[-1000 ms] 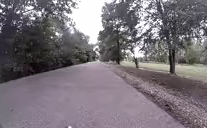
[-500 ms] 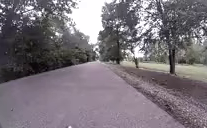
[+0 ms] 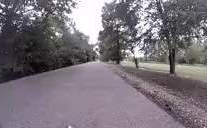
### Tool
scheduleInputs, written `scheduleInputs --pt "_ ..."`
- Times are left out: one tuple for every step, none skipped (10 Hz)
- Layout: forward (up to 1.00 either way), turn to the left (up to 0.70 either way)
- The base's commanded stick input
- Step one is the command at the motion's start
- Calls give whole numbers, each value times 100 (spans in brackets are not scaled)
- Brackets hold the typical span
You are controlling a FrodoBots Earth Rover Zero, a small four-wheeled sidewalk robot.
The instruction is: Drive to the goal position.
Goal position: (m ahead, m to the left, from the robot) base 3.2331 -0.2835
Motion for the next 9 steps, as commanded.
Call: scheduleInputs --pt "6 1" --pt "6 1" --pt "6 1" --pt "6 1" --pt "6 1" --pt "6 1" --pt "6 1" --pt "6 1" --pt "6 1"
